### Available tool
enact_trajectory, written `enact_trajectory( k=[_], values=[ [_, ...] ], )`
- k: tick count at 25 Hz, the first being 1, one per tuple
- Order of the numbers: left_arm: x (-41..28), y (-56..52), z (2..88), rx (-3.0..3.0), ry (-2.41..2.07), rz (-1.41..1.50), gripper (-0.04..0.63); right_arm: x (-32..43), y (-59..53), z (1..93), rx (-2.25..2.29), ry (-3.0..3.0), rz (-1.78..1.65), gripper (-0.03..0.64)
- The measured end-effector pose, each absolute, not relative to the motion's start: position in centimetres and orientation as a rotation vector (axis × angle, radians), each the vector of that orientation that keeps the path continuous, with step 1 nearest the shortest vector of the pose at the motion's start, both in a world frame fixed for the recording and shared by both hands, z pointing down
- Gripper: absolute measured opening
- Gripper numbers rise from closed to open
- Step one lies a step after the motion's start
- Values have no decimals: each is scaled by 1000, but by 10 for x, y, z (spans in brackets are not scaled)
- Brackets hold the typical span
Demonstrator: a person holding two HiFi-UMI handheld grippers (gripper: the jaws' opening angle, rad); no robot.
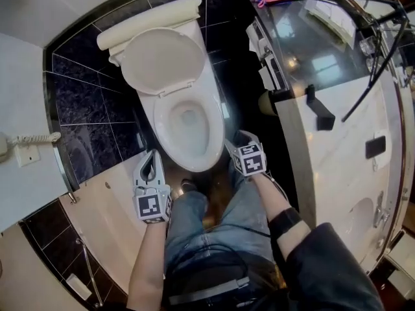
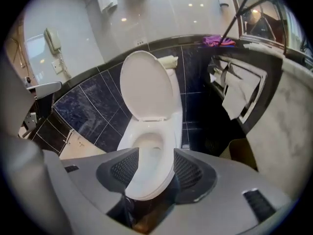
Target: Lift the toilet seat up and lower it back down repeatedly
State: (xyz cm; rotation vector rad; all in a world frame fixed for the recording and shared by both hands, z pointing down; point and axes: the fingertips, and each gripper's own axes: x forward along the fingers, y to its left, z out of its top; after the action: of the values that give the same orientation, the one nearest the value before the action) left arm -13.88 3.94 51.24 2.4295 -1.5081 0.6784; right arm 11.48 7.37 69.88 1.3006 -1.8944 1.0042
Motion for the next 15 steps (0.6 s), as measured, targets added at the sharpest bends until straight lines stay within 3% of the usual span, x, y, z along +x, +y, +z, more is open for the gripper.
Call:
enact_trajectory(
  k=[15],
  values=[
    [-135,63,655,2377,-1391,759,-2,99,118,895,1364,-1765,1539,244]
  ],
)
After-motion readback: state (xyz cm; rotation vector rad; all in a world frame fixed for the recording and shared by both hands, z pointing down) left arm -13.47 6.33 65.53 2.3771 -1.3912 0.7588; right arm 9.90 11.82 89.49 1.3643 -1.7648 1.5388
